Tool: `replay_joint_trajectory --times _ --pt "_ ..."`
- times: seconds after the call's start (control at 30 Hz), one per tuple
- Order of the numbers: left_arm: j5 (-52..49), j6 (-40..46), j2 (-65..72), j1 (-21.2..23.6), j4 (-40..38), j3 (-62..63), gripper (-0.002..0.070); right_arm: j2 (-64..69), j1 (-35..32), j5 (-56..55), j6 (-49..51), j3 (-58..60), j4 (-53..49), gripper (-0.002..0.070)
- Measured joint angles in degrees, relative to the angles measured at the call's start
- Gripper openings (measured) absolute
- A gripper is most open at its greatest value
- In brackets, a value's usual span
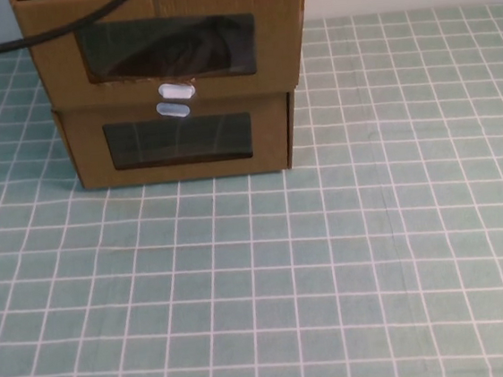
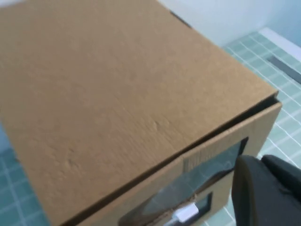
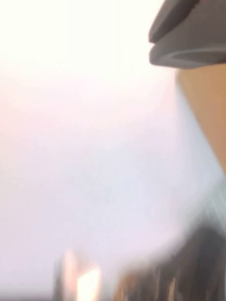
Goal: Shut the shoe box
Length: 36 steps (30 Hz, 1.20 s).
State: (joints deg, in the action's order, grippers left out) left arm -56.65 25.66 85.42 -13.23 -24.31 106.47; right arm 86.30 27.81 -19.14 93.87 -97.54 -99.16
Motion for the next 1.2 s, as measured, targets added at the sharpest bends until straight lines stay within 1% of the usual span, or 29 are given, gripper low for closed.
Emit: replay_joint_trajectory --times 0.17,0.37,0.57,0.7,0.8,0.93,1.03,1.13,1.2 --pt "1.2 -0.9 -6.3 0.0 3.0 0.0 -0.0005 -1.1 -7.3 1.4 1.5 -0.1 0.3 -0.0013" --pt "2.5 -3.4 -14.6 0.0 8.1 -2.9 -0.0005 -2.3 -17.0 -2.1 4.6 2.7 0.3 -0.0013" --pt "7.0 -4.4 -27.7 0.0 11.2 -13.2 -0.0005 -7.5 -29.5 -6.6 7.8 7.9 0.2 -0.0013" --pt "10.1 -9.0 -37.2 0.0 16.8 -23.9 -0.0005 -12.7 -37.3 -6.7 6.6 12.6 0.2 -0.0013" --pt "12.4 -13.5 -43.9 0.0 20.1 -33.4 -0.0005 -17.4 -39.3 -8.1 2.8 17.6 0.2 -0.0013" --pt "13.5 -16.1 -52.4 0.0 20.9 -44.2 -0.0005 -23.1 -38.7 -16.9 -3.5 23.4 0.0 -0.0013" --pt "13.7 -17.8 -57.8 0.0 21.2 -51.5 -0.0005 -27.7 -38.1 -20.2 -8.0 27.6 -0.4 -0.0013" --pt "13.7 -19.9 -61.9 0.0 21.3 -56.5 -0.0005 -33.6 -38.0 -19.3 -17.1 30.2 -0.7 -0.0013" --pt "13.7 -20.5 -63.0 0.0 21.3 -58.9 -0.0005 -38.2 -38.0 -13.6 -24.2 31.5 -0.7 -0.0013"
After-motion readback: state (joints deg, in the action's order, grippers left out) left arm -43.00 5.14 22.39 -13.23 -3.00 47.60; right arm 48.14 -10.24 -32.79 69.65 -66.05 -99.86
